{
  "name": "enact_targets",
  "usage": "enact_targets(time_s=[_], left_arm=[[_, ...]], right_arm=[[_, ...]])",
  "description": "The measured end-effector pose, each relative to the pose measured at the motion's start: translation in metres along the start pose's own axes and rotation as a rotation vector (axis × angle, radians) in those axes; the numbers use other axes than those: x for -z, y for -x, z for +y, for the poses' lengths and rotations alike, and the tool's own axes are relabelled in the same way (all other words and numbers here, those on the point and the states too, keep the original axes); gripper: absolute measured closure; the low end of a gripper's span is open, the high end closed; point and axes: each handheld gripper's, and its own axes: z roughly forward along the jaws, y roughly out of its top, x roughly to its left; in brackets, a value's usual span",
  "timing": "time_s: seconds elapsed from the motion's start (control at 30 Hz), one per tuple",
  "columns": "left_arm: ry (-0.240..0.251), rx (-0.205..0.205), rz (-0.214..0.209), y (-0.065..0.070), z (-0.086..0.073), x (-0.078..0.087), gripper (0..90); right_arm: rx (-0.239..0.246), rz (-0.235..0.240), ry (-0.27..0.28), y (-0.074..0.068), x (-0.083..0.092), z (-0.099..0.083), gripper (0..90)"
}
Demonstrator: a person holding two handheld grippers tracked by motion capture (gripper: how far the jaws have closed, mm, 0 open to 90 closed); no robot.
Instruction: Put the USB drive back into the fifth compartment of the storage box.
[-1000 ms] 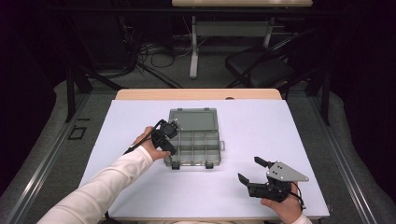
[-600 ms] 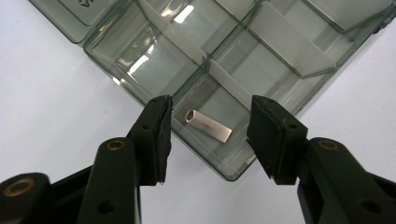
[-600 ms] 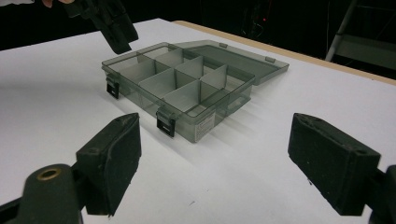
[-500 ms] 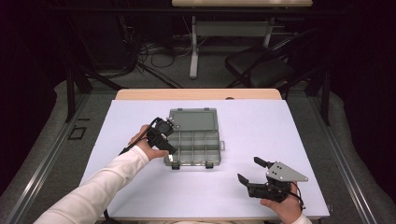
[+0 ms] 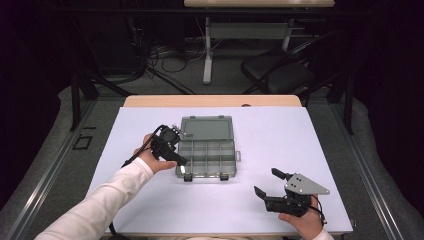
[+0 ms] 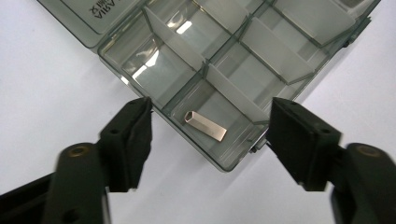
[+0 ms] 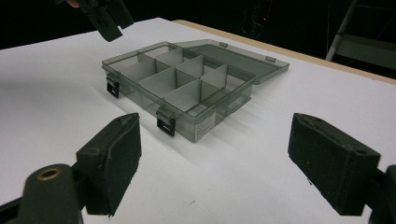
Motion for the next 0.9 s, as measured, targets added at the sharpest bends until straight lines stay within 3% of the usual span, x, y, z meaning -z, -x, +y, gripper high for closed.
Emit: enact_targets(time_s=[0.2,0.4,0.53,0.8,0.9], left_arm=[[0.052,0.027,-0.013,0.003,-0.007,0.008,16.3],[0.146,0.017,-0.039,0.007,-0.016,0.02,15.1],[0.182,0.02,-0.002,0.008,-0.023,0.027,14.8],[0.278,0.048,-0.028,0.007,-0.04,0.038,12.1],[0.305,0.054,-0.018,0.007,-0.046,0.041,9.8]], right_arm=[[0.0,-0.001,0.002,0.0,0.0,0.0,17.0],[-0.001,0.0,0.0,0.0,0.0,0.0,17.0],[-0.002,-0.002,-0.001,0.0,-0.001,0.0,17.0],[-0.002,-0.002,0.0,0.0,0.0,0.0,16.9],[-0.002,-0.002,-0.004,0.0,0.0,0.0,16.9]])
